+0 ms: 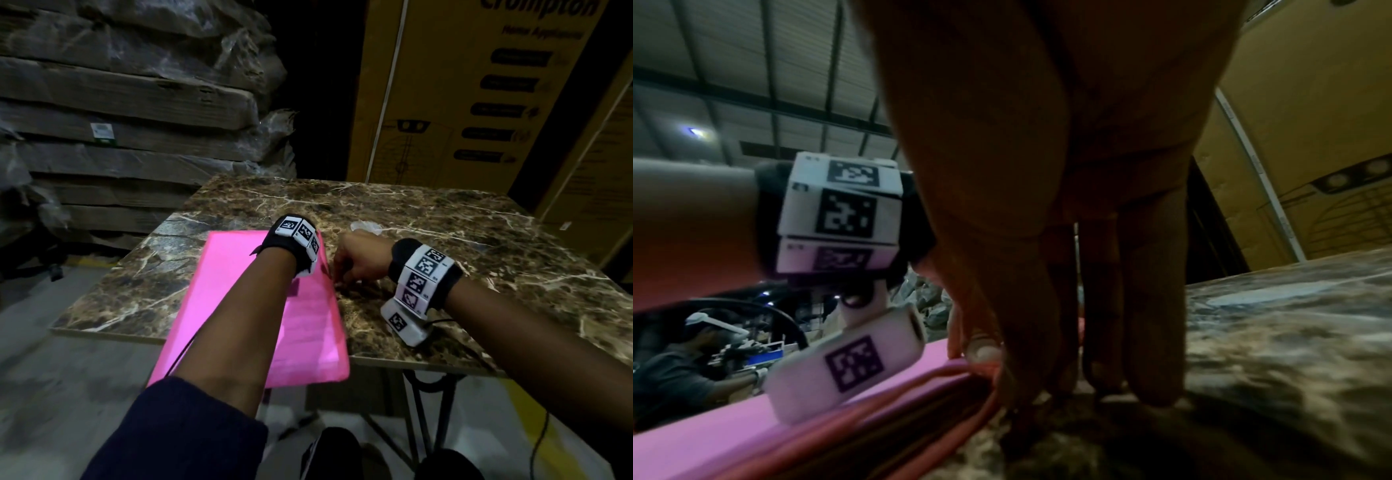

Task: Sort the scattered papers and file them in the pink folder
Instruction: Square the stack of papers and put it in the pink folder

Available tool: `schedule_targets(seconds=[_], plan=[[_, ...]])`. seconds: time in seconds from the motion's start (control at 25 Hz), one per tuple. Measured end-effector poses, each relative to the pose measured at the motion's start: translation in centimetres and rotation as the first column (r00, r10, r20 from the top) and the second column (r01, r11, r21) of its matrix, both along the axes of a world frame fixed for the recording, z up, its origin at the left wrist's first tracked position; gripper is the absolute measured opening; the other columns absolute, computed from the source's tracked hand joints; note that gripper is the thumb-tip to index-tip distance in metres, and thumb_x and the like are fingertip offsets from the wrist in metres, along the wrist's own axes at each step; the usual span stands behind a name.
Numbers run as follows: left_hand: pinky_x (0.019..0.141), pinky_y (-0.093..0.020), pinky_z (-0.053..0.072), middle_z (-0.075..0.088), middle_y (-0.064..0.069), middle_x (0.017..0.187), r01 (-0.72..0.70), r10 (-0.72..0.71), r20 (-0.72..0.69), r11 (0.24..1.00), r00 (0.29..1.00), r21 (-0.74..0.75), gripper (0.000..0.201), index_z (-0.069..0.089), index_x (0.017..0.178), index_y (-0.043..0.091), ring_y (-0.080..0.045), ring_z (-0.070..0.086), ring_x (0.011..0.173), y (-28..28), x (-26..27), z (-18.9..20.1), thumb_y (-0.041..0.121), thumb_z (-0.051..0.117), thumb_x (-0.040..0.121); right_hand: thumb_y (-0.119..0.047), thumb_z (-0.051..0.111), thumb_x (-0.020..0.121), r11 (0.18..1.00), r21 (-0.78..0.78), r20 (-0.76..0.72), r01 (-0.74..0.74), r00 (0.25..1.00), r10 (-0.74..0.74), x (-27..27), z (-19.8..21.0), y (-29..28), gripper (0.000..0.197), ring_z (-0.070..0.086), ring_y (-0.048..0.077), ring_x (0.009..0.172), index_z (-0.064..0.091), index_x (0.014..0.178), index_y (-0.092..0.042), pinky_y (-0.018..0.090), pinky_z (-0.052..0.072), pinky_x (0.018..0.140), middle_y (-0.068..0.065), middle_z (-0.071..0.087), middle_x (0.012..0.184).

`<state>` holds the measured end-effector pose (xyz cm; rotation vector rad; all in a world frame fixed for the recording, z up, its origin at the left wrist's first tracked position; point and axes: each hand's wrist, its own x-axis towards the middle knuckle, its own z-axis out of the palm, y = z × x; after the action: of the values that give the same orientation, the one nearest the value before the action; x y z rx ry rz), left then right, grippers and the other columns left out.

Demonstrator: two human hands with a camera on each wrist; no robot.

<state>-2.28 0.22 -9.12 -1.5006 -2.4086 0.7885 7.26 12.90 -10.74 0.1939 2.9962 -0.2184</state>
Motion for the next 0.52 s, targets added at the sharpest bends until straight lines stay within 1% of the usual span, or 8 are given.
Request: schedule_targets(seconds=[0.04,0.12,0.2,0.28,0.32,0.4,0.48,0.52], plan=[[0.088,-0.028,0.052,0.068,-0.003,0.120,0.026,-0.026,-0.020,1.000,0.999,0.008,0.043,0.066,0.126,0.015,-0.022,0.063,0.111,0.0,0.1,-0.2,0.036,0.066,0.088,-0.016,0.079,0.077,1.000,0.006,-0.012,0.002,1.000,-0.002,0.2,0.1,-0.2,0.012,0.070,0.014,0.073,0.079,0.089,-0.015,0.034,0.060,0.066,0.001,0.075,0.081],[0.097,-0.032,0.052,0.063,-0.002,0.132,0.049,-0.049,-0.024,0.999,0.999,0.008,0.052,0.061,0.133,0.017,-0.022,0.060,0.120,-0.3,0.5,-0.8,0.038,0.067,0.086,-0.016,0.078,0.078,1.000,0.019,-0.022,0.018,1.000,-0.017,0.6,0.3,-0.6,0.011,0.069,0.013,0.073,0.079,0.089,-0.016,0.033,0.059,0.068,0.001,0.075,0.082],[0.096,-0.033,0.051,0.060,-0.002,0.134,0.015,-0.015,0.041,1.000,0.999,0.002,0.050,0.058,0.133,0.019,-0.023,0.059,0.120,-0.6,0.8,-1.3,0.042,0.064,0.090,-0.017,0.077,0.079,0.999,0.048,-0.026,0.016,1.000,-0.015,0.8,0.5,-1.0,0.010,0.066,0.012,0.071,0.079,0.089,-0.017,0.028,0.055,0.066,0.001,0.076,0.083],[0.095,-0.034,0.050,0.061,-0.003,0.134,-0.043,0.041,0.152,0.999,0.988,0.009,0.051,0.055,0.135,0.020,-0.025,0.059,0.120,-1.1,1.1,-1.8,0.050,0.058,0.094,-0.018,0.078,0.077,0.998,0.068,-0.037,0.011,0.999,-0.009,1.1,0.7,-1.6,0.008,0.061,0.011,0.066,0.079,0.085,-0.017,0.024,0.048,0.063,0.002,0.075,0.081],[0.098,-0.035,0.048,0.061,-0.004,0.136,-0.069,0.070,0.216,0.998,0.974,-0.011,0.057,0.051,0.141,0.020,-0.026,0.058,0.122,-1.5,1.4,-2.1,0.053,0.056,0.095,-0.019,0.078,0.076,0.997,0.082,-0.044,0.011,0.999,-0.008,1.2,0.8,-1.9,0.009,0.059,0.011,0.064,0.079,0.085,-0.016,0.023,0.044,0.062,0.002,0.075,0.080],[0.105,-0.038,0.044,0.056,-0.007,0.142,-0.067,0.075,0.269,0.997,0.960,-0.037,0.071,0.033,0.154,0.019,-0.029,0.053,0.129,-2.2,1.7,-3.0,0.057,0.050,0.096,-0.018,0.077,0.076,0.992,0.123,-0.049,0.020,0.999,-0.014,1.4,1.0,-2.6,0.010,0.056,0.012,0.064,0.078,0.085,-0.014,0.022,0.040,0.062,0.003,0.073,0.078],[0.109,-0.041,0.041,0.050,-0.011,0.148,-0.057,0.080,0.238,0.993,0.968,-0.102,0.077,0.017,0.159,0.018,-0.032,0.048,0.134,-2.3,2.0,-3.7,0.059,0.042,0.099,-0.017,0.076,0.077,0.989,0.149,-0.042,0.022,0.999,-0.016,1.7,1.1,-3.2,0.008,0.056,0.013,0.064,0.077,0.083,-0.012,0.023,0.038,0.061,0.003,0.071,0.076],[0.108,-0.042,0.040,0.049,-0.013,0.148,-0.055,0.075,0.220,0.994,0.973,-0.093,0.078,0.013,0.159,0.018,-0.033,0.047,0.134,-2.5,2.0,-3.9,0.060,0.039,0.099,-0.017,0.075,0.078,0.987,0.157,-0.038,0.015,0.999,-0.009,2.0,1.2,-3.5,0.007,0.056,0.014,0.065,0.077,0.082,-0.011,0.023,0.038,0.061,0.004,0.071,0.077]])
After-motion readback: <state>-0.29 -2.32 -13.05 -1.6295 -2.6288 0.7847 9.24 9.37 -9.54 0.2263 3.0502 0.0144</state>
